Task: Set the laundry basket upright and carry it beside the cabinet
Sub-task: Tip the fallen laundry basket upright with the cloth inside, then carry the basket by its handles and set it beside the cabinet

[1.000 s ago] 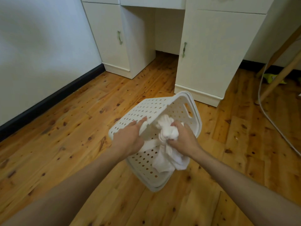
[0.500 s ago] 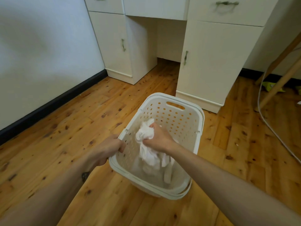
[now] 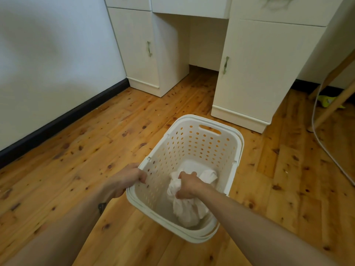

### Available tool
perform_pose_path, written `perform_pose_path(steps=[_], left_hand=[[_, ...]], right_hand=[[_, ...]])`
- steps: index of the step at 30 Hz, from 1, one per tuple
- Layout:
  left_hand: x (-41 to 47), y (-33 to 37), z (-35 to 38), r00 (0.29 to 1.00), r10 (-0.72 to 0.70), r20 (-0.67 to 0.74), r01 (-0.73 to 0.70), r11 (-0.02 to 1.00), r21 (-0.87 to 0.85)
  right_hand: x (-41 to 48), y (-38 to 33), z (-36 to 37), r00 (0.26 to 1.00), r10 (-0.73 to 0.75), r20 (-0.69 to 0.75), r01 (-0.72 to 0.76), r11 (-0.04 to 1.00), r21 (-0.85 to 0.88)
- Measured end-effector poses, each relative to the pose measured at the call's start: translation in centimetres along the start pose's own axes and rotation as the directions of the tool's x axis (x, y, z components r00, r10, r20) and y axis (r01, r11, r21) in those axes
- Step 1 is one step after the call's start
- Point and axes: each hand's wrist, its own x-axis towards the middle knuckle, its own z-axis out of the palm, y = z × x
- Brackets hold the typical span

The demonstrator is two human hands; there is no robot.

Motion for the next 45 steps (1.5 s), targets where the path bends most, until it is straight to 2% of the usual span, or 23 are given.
perform_pose_path(steps=[4, 7, 9, 10, 12, 14, 18, 22, 24, 26, 31, 34, 38, 41, 45], left_hand=[[0.6, 0.2, -0.5, 0.998, 0.062, -0.012, -0.061, 0.997, 0.049], [1.0, 0.2, -0.8, 0.988, 0.129, -0.082, -0.12, 0.987, 0.104], [1.1, 0.0, -1.1, 0.97, 0.19, -0.154, -0.166, 0.974, 0.155], [1.1, -0.1, -1.4, 0.956, 0.226, -0.185, -0.194, 0.965, 0.174], [1.1, -0.1, -1.7, 0.925, 0.296, -0.239, -0.252, 0.947, 0.198], [1.3, -0.2, -1.9, 0.886, 0.353, -0.301, -0.286, 0.927, 0.245], [1.9, -0.2, -1.2, 0.8, 0.423, -0.426, -0.246, 0.878, 0.412], [1.8, -0.5, 0.1, 0.653, 0.594, -0.469, -0.311, 0.776, 0.549], [1.5, -0.9, 0.9, 0.609, 0.632, -0.479, -0.34, 0.754, 0.562], [1.2, -1.5, 1.5, 0.589, 0.605, -0.536, -0.326, 0.785, 0.526], [0.7, -2.6, 2.2, 0.586, 0.525, -0.616, -0.305, 0.848, 0.433], [0.4, -2.5, 2.6, 0.582, 0.498, -0.642, -0.322, 0.867, 0.38], [0.2, -2.2, 2.7, 0.612, 0.453, -0.649, -0.362, 0.889, 0.28], [-0.2, -2.6, 3.3, 0.64, 0.369, -0.674, -0.39, 0.912, 0.128], [-0.8, -3.2, 5.0, 0.632, 0.242, -0.736, -0.45, 0.888, -0.094]], right_hand=[[0.3, -0.3, -0.2, 0.999, -0.025, 0.037, 0.024, 1.0, 0.014], [0.5, -0.6, -0.8, 0.999, -0.052, 0.014, 0.051, 0.999, 0.016], [0.4, -0.9, -1.6, 0.99, -0.097, -0.101, 0.099, 0.995, 0.023], [0.3, -0.9, -2.3, 0.97, -0.127, -0.207, 0.136, 0.99, 0.029], [-0.1, -0.7, -4.2, 0.874, -0.192, -0.446, 0.223, 0.975, 0.016], [-0.4, -0.1, -6.7, 0.748, -0.254, -0.613, 0.317, 0.949, -0.007], [-0.7, 2.5, -11.3, 0.584, -0.272, -0.765, 0.395, 0.919, -0.026], [-0.2, 5.6, -13.6, 0.508, -0.192, -0.84, 0.329, 0.944, -0.017], [0.2, 7.4, -14.0, 0.508, -0.124, -0.852, 0.265, 0.964, 0.017], [0.7, 9.4, -13.7, 0.532, -0.023, -0.846, 0.222, 0.968, 0.113], [2.3, 12.4, -11.8, 0.574, 0.148, -0.805, 0.192, 0.932, 0.308], [2.7, 12.3, -11.4, 0.556, 0.19, -0.809, 0.233, 0.899, 0.372], [2.8, 12.0, -11.3, 0.552, 0.216, -0.805, 0.249, 0.879, 0.406], [2.7, 12.1, -11.3, 0.555, 0.217, -0.803, 0.26, 0.872, 0.415], [2.7, 12.3, -11.0, 0.549, 0.221, -0.806, 0.268, 0.867, 0.42]])
